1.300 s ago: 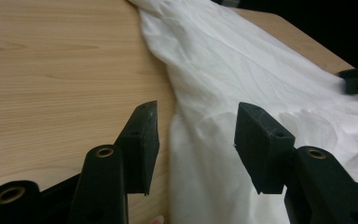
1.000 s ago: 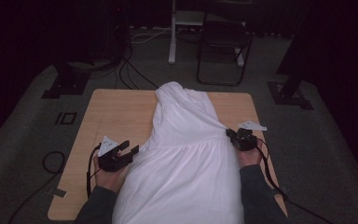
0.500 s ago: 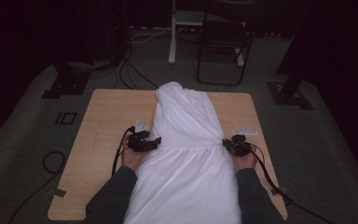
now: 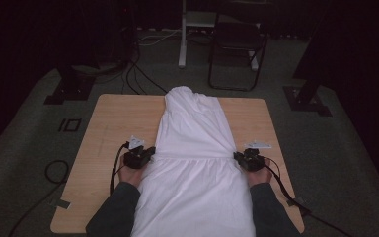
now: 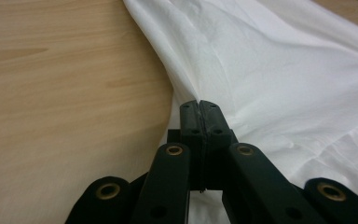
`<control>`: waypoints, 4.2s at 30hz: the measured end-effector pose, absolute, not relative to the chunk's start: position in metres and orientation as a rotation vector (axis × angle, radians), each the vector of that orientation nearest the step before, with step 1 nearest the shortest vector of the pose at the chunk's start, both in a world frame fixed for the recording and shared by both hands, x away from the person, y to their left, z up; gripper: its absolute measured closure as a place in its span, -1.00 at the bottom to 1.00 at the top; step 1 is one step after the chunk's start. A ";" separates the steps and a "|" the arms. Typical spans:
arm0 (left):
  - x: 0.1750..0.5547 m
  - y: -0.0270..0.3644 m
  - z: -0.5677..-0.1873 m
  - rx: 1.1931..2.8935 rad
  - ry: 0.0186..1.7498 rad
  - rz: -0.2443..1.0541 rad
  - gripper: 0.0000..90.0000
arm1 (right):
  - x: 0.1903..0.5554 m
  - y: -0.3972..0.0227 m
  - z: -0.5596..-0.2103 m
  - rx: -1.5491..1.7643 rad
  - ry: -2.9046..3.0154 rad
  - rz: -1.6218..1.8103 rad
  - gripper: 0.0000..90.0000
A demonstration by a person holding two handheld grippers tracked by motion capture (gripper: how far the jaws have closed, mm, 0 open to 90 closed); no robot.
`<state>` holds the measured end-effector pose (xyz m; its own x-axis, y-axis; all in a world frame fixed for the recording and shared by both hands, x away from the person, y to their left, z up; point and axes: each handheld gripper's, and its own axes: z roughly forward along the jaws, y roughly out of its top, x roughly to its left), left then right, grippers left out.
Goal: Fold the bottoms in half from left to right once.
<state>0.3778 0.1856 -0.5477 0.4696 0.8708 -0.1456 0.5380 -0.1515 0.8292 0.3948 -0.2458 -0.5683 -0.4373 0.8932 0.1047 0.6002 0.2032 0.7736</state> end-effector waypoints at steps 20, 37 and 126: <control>0.287 0.204 -0.545 1.783 1.113 0.442 0.38 | 0.304 -0.254 -0.556 1.264 2.251 1.137 0.23; 0.345 0.190 -0.524 1.748 1.108 0.471 0.16 | 0.417 -0.186 -0.550 1.229 2.312 1.256 0.12; 0.372 0.154 -0.521 1.844 1.057 0.429 0.08 | 0.454 -0.200 -0.560 1.358 2.190 1.070 0.89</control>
